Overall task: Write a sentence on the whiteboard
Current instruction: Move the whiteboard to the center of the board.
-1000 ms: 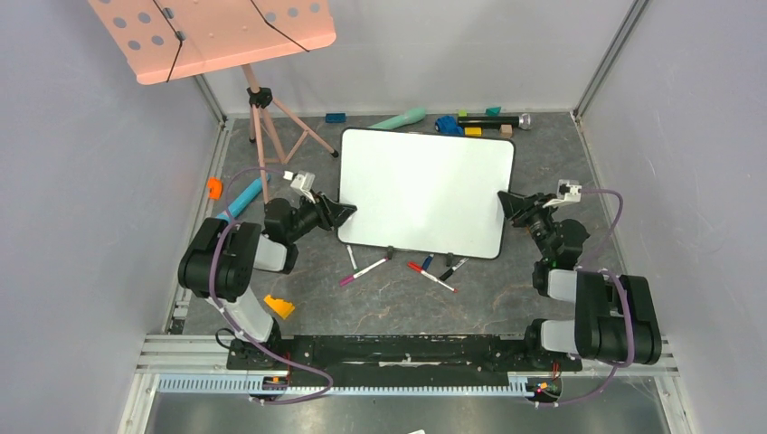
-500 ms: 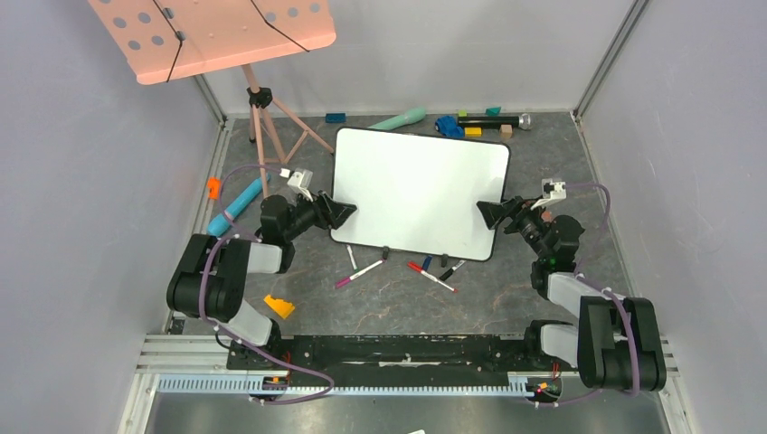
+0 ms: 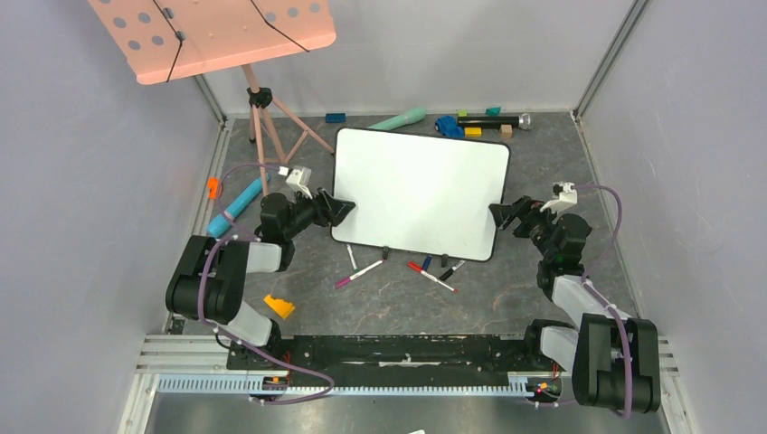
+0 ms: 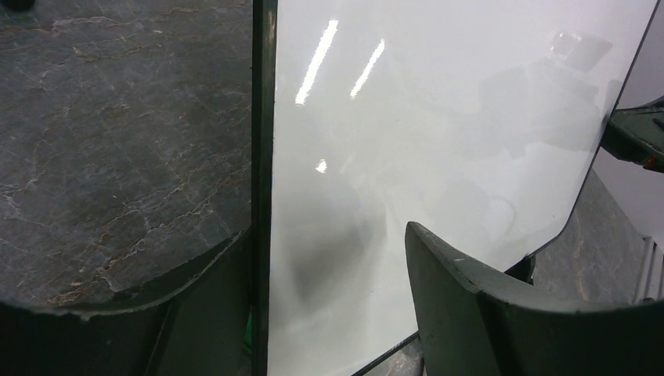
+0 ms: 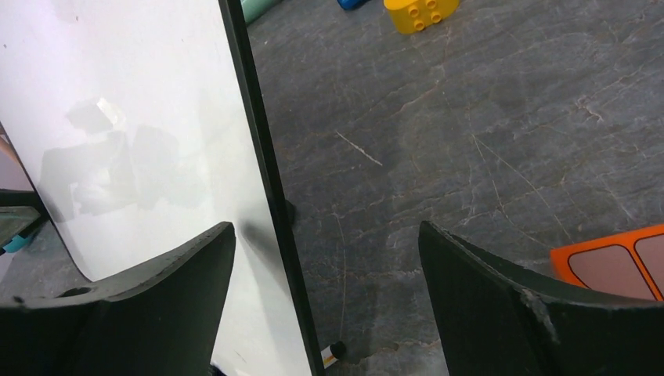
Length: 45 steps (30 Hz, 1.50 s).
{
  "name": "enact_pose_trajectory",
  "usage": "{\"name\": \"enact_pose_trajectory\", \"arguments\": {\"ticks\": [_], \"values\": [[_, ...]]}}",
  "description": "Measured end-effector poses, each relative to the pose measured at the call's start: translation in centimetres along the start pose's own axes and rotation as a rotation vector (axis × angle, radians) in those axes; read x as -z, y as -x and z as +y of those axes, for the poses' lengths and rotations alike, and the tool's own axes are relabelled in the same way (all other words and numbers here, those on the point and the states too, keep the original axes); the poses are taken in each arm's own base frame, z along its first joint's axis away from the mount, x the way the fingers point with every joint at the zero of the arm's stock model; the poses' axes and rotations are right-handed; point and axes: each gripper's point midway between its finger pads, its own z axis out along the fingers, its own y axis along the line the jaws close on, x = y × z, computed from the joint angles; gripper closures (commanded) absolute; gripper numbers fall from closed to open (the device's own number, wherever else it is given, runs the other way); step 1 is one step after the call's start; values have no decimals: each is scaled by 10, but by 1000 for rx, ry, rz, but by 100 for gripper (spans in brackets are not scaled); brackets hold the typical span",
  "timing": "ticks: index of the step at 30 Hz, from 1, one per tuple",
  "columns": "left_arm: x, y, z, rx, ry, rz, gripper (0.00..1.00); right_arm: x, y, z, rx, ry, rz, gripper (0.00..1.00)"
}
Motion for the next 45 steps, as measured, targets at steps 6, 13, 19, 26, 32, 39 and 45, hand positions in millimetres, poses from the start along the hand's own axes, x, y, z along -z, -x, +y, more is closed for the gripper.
{"name": "enact_pose_trajectory", "arguments": {"ticks": [6,13,19,26,32,39,45], "values": [[-1,1,0,-1,-4,-6,29,4,-8,-2,5,-14,36,31],[-2,7,-3,-14,-25,-30,31,4,-17,1,-7,15,77,56],[-2,9,-6,-22,-38,-39,33,0,-21,10,-9,61,99,72],[-1,5,-1,-13,-15,-35,41,-8,-16,16,11,85,80,84],[2,-1,3,-2,12,-28,41,-17,-10,17,24,85,62,85],[11,-8,3,3,25,-25,41,-30,-8,18,32,91,50,85],[21,1,-2,-18,48,-54,38,-36,-14,20,27,86,51,74]]}}
